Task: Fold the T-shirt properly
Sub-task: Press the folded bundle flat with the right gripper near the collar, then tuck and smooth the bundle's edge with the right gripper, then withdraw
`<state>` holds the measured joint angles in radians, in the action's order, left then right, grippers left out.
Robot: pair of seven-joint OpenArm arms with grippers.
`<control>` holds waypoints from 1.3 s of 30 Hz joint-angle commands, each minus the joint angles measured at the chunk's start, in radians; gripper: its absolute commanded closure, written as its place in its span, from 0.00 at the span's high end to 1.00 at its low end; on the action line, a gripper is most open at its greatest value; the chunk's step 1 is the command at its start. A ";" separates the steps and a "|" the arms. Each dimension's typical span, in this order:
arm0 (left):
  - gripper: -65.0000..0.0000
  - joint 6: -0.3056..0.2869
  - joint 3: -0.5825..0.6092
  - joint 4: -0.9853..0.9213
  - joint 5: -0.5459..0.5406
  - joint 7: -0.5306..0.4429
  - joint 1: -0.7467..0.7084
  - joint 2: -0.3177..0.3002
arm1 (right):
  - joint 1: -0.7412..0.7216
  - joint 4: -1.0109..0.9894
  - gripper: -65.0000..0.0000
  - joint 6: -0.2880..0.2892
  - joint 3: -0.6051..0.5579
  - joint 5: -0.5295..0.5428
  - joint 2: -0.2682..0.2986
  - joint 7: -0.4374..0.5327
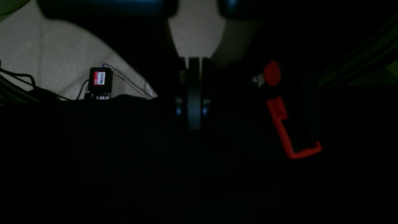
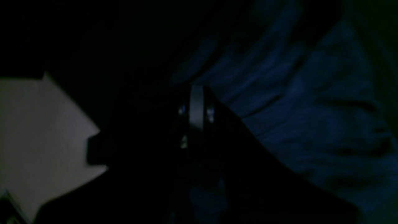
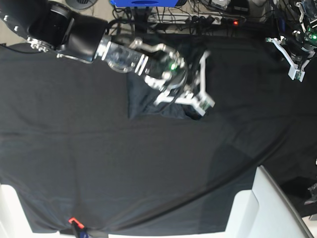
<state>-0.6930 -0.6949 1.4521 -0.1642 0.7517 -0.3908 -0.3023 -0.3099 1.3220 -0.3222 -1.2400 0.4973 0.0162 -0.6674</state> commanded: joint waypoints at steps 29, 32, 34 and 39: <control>0.00 -0.005 -0.003 0.017 -0.005 -0.010 0.008 -0.018 | 0.002 -0.072 0.00 0.001 -0.076 0.001 -0.072 0.054; 0.00 -0.005 -0.003 0.011 -0.001 -0.010 0.020 -0.018 | 0.022 -0.071 0.00 0.001 -0.076 0.001 -0.072 0.054; 0.00 -0.005 -0.003 0.011 -0.002 -0.010 0.022 -0.018 | 0.030 -0.069 0.00 0.001 -0.077 0.001 -0.072 0.048; 0.00 -0.005 -0.001 0.011 -0.002 -0.010 0.026 -0.018 | 0.050 -0.063 0.00 0.001 -0.079 0.001 -0.069 0.047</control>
<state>-0.6930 -0.6918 1.4506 -0.1608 0.7521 -0.3656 -0.3023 -0.2455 1.2388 -0.3244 -1.3205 0.4950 -0.0387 -0.6312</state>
